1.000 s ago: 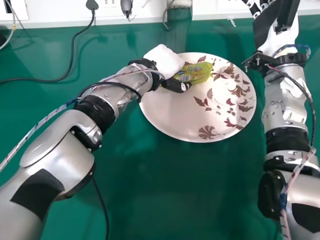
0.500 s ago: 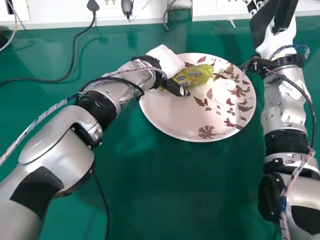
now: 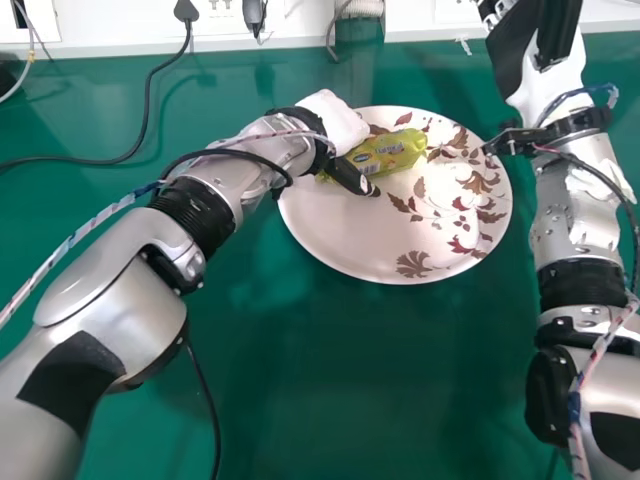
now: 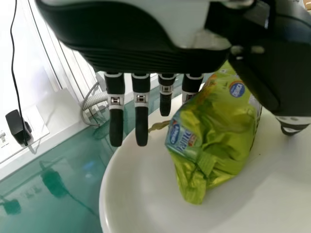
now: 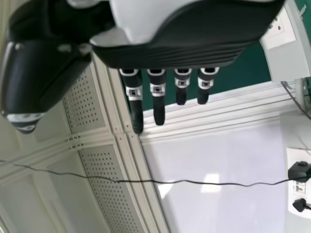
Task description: Pick up biscuit and place it in the plate
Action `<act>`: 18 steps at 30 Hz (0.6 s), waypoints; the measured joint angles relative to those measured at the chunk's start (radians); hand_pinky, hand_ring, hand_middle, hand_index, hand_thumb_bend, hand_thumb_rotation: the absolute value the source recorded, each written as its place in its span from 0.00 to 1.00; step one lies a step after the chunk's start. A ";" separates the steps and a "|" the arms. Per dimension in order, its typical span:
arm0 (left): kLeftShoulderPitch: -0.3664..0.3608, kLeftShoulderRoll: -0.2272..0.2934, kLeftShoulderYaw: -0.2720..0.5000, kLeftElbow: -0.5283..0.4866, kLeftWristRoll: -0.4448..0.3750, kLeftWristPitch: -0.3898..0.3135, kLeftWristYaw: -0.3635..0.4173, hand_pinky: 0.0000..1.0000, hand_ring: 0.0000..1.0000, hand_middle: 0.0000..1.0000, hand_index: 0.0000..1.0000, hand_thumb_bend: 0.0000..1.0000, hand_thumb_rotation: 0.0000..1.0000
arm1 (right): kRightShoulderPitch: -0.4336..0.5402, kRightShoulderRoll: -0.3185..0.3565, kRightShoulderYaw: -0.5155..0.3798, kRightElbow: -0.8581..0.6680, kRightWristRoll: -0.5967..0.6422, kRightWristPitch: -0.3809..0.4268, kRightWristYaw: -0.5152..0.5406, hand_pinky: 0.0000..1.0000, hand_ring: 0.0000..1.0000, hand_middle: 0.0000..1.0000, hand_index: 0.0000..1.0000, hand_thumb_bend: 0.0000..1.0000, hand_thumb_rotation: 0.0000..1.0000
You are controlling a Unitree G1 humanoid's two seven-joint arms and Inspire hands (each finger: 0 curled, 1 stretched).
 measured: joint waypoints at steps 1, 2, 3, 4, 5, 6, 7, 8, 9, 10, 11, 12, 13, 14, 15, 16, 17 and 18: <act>0.000 0.001 0.000 0.000 0.000 -0.001 0.000 0.64 0.75 1.00 1.00 1.00 0.77 | 0.000 0.000 0.000 0.000 0.001 0.002 0.005 1.00 0.97 0.88 0.79 1.00 0.53; 0.000 0.002 0.000 -0.001 -0.001 -0.003 -0.001 0.65 0.76 1.00 1.00 1.00 0.78 | 0.000 0.000 0.000 0.000 0.002 0.006 0.009 1.00 0.98 0.88 0.79 1.00 0.53; 0.000 0.003 0.000 -0.001 -0.001 -0.005 -0.001 0.66 0.77 1.00 1.00 1.00 0.79 | 0.000 0.000 0.001 0.000 0.002 0.009 0.014 1.00 0.98 0.88 0.80 1.00 0.54; 0.000 0.005 0.000 -0.002 -0.001 -0.007 -0.001 0.67 0.77 1.00 1.00 1.00 0.80 | 0.000 0.000 0.002 0.000 0.002 0.010 0.017 1.00 0.98 0.89 0.80 1.00 0.54; 0.000 0.006 0.001 -0.003 -0.002 -0.008 -0.001 0.69 0.78 1.00 1.00 1.00 0.80 | 0.001 0.000 0.002 0.000 0.002 0.010 0.021 1.00 0.99 0.89 0.81 1.00 0.54; 0.000 0.008 0.001 -0.005 -0.002 -0.010 -0.003 0.71 0.80 1.00 1.00 1.00 0.81 | 0.001 -0.001 0.002 0.000 0.002 0.010 0.025 1.00 0.99 0.90 0.82 1.00 0.55; 0.000 0.010 0.001 -0.007 -0.002 -0.012 -0.004 0.71 0.80 1.00 1.00 1.00 0.82 | 0.001 -0.002 0.003 0.000 0.001 0.010 0.027 1.00 0.99 0.90 0.83 1.00 0.55; 0.000 0.012 0.001 -0.009 -0.002 -0.014 -0.004 0.71 0.81 1.00 1.00 1.00 0.82 | 0.001 -0.003 0.003 0.000 0.001 0.010 0.030 1.00 1.00 0.91 0.83 1.00 0.56; 0.001 0.014 0.001 -0.011 -0.002 -0.015 -0.004 0.72 0.82 1.00 1.00 1.00 0.82 | 0.001 -0.004 0.003 0.000 0.001 0.010 0.032 1.00 1.00 0.91 0.84 1.00 0.57; 0.001 0.016 0.001 -0.013 -0.001 -0.016 -0.004 0.73 0.83 1.00 1.00 1.00 0.82 | 0.001 -0.004 0.003 0.000 0.001 0.010 0.034 1.00 1.00 0.91 0.84 1.00 0.57; 0.002 0.018 0.001 -0.016 -0.002 -0.017 -0.002 0.74 0.84 1.00 1.00 1.00 0.82 | 0.001 -0.004 0.002 0.000 0.002 0.010 0.035 1.00 1.00 0.92 0.84 1.00 0.57; 0.004 0.019 0.002 -0.018 -0.002 -0.015 0.002 0.75 0.86 1.00 1.00 1.00 0.82 | 0.001 -0.004 0.002 0.000 0.004 0.010 0.036 1.00 1.00 0.92 0.84 1.00 0.56; 0.006 0.020 0.003 -0.019 -0.002 -0.014 0.007 0.76 0.88 1.00 1.00 1.00 0.82 | 0.001 -0.004 0.002 0.000 0.004 0.010 0.036 1.00 1.00 0.93 0.85 1.00 0.55; 0.008 0.022 0.004 -0.020 -0.002 -0.014 0.013 0.79 0.89 1.00 1.00 1.00 0.82 | 0.001 -0.004 0.002 0.001 0.005 0.010 0.038 1.00 1.00 0.94 0.85 1.00 0.55; 0.010 0.023 0.004 -0.022 -0.002 -0.014 0.017 0.82 0.91 1.00 1.00 1.00 0.82 | 0.001 -0.004 0.002 0.002 0.005 0.010 0.040 1.00 1.00 0.95 0.86 1.00 0.55; 0.011 0.025 0.004 -0.023 -0.002 -0.014 0.021 0.84 0.93 1.00 1.00 1.00 0.82 | 0.001 -0.004 0.002 0.004 0.005 0.010 0.044 1.00 1.00 0.96 0.87 1.00 0.56; 0.011 0.026 0.004 -0.024 -0.001 -0.015 0.022 0.85 0.94 1.00 1.00 1.00 0.82 | 0.001 -0.004 0.002 0.005 0.005 0.010 0.046 1.00 1.00 0.97 0.87 1.00 0.55; 0.016 0.031 0.004 -0.023 -0.002 -0.015 0.025 0.87 0.95 1.00 1.00 1.00 0.83 | 0.001 -0.004 0.002 0.005 0.005 0.010 0.048 1.00 1.00 0.97 0.87 1.00 0.55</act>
